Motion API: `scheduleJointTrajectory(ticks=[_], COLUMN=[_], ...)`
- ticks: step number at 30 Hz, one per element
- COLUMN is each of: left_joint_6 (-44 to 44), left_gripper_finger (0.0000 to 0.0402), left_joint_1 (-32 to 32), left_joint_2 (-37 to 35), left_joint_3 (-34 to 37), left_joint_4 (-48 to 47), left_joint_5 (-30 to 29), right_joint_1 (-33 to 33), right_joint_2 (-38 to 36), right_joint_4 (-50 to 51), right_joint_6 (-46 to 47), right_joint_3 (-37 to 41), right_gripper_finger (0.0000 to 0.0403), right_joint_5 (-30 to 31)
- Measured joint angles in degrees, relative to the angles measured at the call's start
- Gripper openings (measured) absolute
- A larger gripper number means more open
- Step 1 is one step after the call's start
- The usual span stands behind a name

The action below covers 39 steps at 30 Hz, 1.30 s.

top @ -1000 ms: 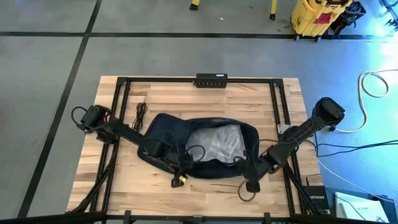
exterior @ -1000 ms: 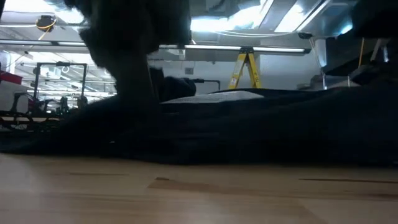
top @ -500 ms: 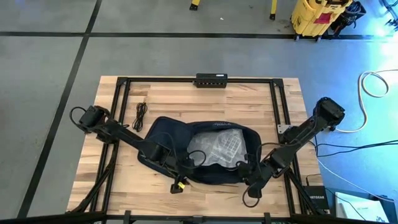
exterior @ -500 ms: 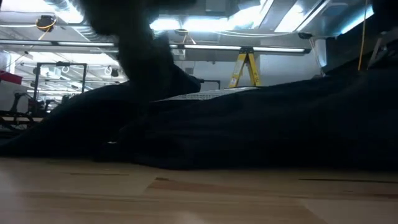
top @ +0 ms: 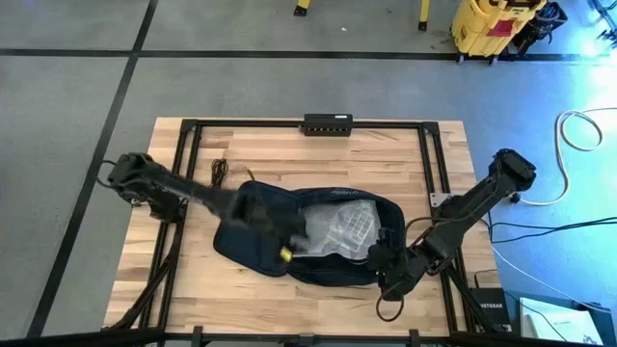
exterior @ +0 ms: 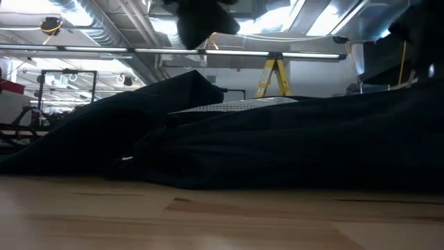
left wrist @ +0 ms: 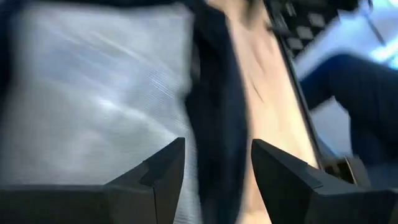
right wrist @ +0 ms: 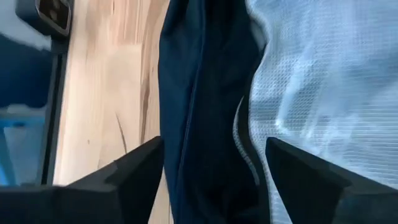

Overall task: Unpack backpack
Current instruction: Put the black medicine organizer into the black backpack

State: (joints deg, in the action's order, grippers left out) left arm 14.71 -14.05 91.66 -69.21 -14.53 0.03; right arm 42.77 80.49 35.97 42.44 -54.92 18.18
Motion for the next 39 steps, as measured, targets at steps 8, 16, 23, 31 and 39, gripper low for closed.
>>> scheduleJointTrajectory(ticks=[8,16,23,31,39], left_joint_6=[-11.40,-29.39,-40.99,-49.81,-50.53], left_gripper_finger=[0.0170,0.0170,0.0170,0.0170,0.0170], left_joint_1=[19.67,40.46,46.98,49.22,52.10], left_joint_2=[-2.26,10.29,27.47,42.00,45.00], left_joint_3=[-1.08,-19.39,-41.68,-61.30,-64.96], left_joint_4=[-2.67,-12.53,-21.58,-35.82,-37.82], left_joint_5=[3.90,9.55,8.00,8.84,13.93], right_joint_1=[0.36,0.32,0.34,-0.43,-4.10], right_joint_2=[-3.19,-3.21,-3.21,-3.19,-3.19], right_joint_4=[1.55,2.46,3.46,9.59,10.59], right_joint_6=[-0.87,2.07,2.23,2.60,-0.79], right_joint_3=[-0.27,-0.25,-0.25,-0.21,-0.19], right_gripper_finger=[0.0276,0.0276,0.0276,0.0276,0.0276], right_joint_5=[5.97,6.13,6.28,7.19,5.26])
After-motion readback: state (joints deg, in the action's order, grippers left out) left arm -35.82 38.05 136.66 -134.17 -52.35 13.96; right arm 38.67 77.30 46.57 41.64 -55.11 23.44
